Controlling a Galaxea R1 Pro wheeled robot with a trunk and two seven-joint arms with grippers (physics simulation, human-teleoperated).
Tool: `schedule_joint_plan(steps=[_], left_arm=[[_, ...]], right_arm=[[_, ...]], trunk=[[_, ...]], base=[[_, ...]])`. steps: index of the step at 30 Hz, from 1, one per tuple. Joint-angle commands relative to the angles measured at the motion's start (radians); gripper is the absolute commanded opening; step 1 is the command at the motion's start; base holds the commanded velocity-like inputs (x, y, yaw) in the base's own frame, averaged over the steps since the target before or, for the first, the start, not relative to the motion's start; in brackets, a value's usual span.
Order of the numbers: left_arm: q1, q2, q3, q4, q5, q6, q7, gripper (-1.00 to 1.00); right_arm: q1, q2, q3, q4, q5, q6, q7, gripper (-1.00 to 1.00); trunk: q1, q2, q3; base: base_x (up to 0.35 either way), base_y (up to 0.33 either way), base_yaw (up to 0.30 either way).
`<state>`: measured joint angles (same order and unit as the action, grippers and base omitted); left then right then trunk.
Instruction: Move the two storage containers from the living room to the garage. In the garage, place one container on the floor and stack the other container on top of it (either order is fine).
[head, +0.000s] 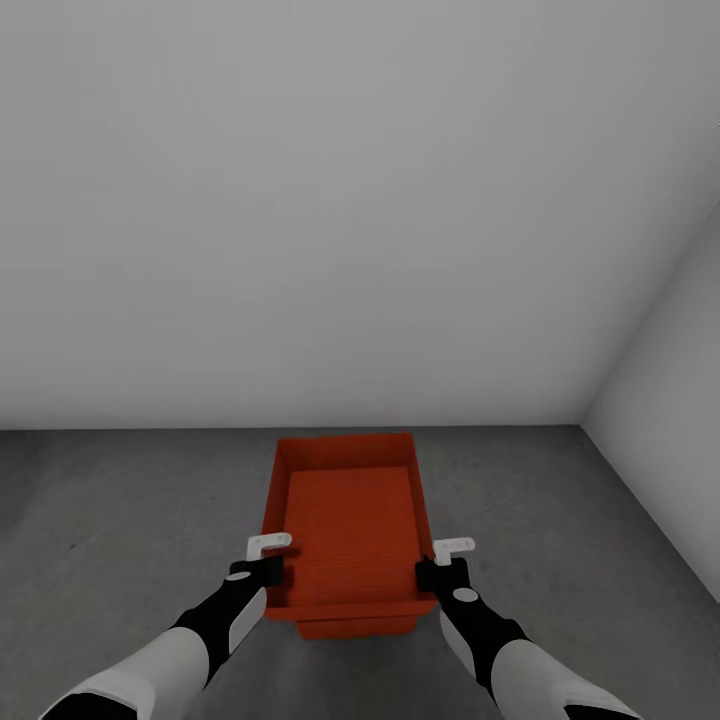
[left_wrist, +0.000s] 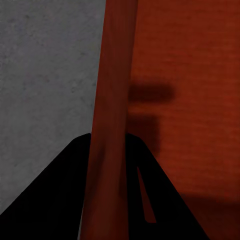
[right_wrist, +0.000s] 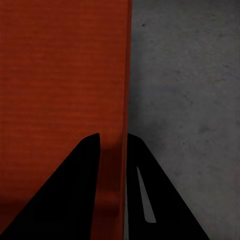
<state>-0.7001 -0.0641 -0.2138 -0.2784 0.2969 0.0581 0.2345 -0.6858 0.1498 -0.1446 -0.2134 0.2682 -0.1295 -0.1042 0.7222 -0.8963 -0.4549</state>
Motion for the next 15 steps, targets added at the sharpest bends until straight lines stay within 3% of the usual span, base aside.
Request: schedule_joint_plan(steps=[1, 15], left_arm=[[-0.001, 0.0, 0.027, -0.015, 0.016, -0.047, 0.014, -1.0], [-0.001, -0.001, 0.027, -0.014, 0.016, -0.047, 0.014, -1.0]], right_arm=[[0.0, 0.014, -0.028, 0.003, 0.006, -0.003, 0.0, -1.0], [0.0, 0.014, -0.029, 0.003, 0.006, -0.003, 0.0, -1.0]], trunk=[[0.0, -0.001, -0.001], [0.0, -0.001, -0.011]], base=[[0.0, 0.0, 0.0], [0.0, 0.0, 0.0]])
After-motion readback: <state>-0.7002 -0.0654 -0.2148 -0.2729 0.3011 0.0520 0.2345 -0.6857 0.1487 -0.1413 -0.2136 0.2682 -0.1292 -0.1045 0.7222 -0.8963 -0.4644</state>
